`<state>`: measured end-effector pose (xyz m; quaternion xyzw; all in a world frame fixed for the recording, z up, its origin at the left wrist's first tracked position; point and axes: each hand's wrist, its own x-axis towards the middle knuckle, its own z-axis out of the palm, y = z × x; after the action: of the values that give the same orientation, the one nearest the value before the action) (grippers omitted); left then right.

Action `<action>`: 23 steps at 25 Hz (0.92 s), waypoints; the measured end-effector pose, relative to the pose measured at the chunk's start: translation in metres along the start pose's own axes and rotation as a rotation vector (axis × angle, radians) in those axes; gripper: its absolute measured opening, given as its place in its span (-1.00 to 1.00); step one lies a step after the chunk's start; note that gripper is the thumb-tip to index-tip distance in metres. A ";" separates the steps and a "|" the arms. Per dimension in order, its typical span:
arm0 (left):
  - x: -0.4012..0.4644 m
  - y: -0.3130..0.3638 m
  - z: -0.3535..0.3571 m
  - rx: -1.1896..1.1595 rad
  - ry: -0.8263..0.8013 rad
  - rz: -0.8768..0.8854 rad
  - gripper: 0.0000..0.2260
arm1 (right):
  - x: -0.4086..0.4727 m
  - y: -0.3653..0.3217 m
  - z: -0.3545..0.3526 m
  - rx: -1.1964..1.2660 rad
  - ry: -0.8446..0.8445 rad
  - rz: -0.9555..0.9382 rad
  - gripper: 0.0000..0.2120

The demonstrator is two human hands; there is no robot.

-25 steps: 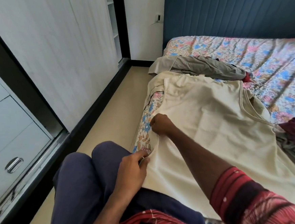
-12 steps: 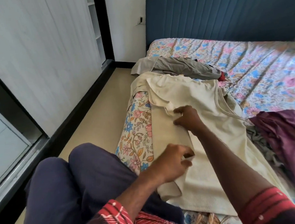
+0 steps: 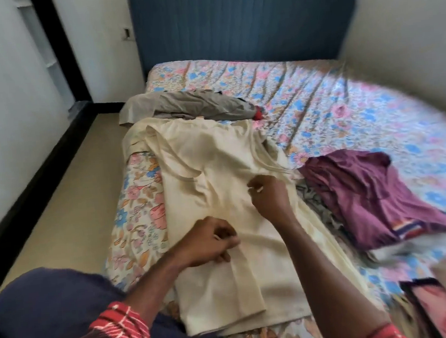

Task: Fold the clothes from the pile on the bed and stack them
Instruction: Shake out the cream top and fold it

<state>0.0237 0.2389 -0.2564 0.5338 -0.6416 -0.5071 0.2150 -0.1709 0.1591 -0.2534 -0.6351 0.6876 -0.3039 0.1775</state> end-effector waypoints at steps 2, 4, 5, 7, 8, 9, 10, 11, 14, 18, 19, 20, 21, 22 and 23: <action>0.027 0.012 0.002 0.078 0.072 0.074 -0.94 | -0.019 0.033 -0.042 -0.094 0.190 0.147 -0.73; 0.060 0.029 0.010 0.191 0.127 0.188 -0.94 | -0.043 0.064 -0.071 -0.228 0.209 0.263 -0.79; 0.078 0.038 0.015 0.232 0.145 0.235 -0.91 | -0.055 0.076 -0.077 -0.275 0.170 0.290 -0.83; 0.117 0.057 0.029 0.284 0.145 0.308 -0.83 | -0.079 0.090 -0.081 -0.291 0.095 0.307 -0.78; 0.135 0.067 0.036 0.312 0.132 0.336 -0.80 | -0.088 0.093 -0.081 -0.276 0.081 0.303 -0.72; 0.151 0.076 0.045 0.340 0.113 0.361 -0.76 | -0.096 0.095 -0.080 -0.268 0.089 0.297 -0.68; 0.166 0.084 0.054 0.360 0.103 0.389 -0.73 | -0.103 0.097 -0.080 -0.265 0.104 0.305 -0.64; 0.177 0.091 0.061 0.377 0.104 0.412 -0.71 | -0.110 0.097 -0.081 -0.258 0.118 0.324 -0.61; 0.205 0.102 0.071 0.433 0.094 0.372 -0.62 | -0.124 0.099 -0.082 -0.270 0.103 0.394 -0.63; 0.234 0.098 0.077 0.484 0.112 0.247 -0.73 | -0.122 0.107 -0.088 -0.287 0.033 0.436 -0.74; 0.238 0.096 0.077 0.409 0.152 0.244 -0.84 | -0.124 0.109 -0.091 -0.264 0.052 0.445 -0.75; 0.239 0.096 0.076 0.303 0.195 0.235 -0.90 | -0.128 0.111 -0.094 -0.231 0.089 0.460 -0.76; 0.242 0.096 0.074 0.188 0.225 0.213 -0.91 | -0.133 0.114 -0.095 -0.195 0.131 0.481 -0.75; 0.245 0.093 0.070 0.079 0.238 0.190 -0.90 | -0.138 0.117 -0.095 -0.166 0.173 0.488 -0.75; 0.248 0.089 0.067 -0.003 0.236 0.169 -0.88 | -0.144 0.118 -0.095 -0.143 0.217 0.487 -0.75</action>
<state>-0.1563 0.0357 -0.2707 0.5333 -0.6538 -0.4219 0.3319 -0.3023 0.3193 -0.2789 -0.4258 0.8547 -0.2692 0.1252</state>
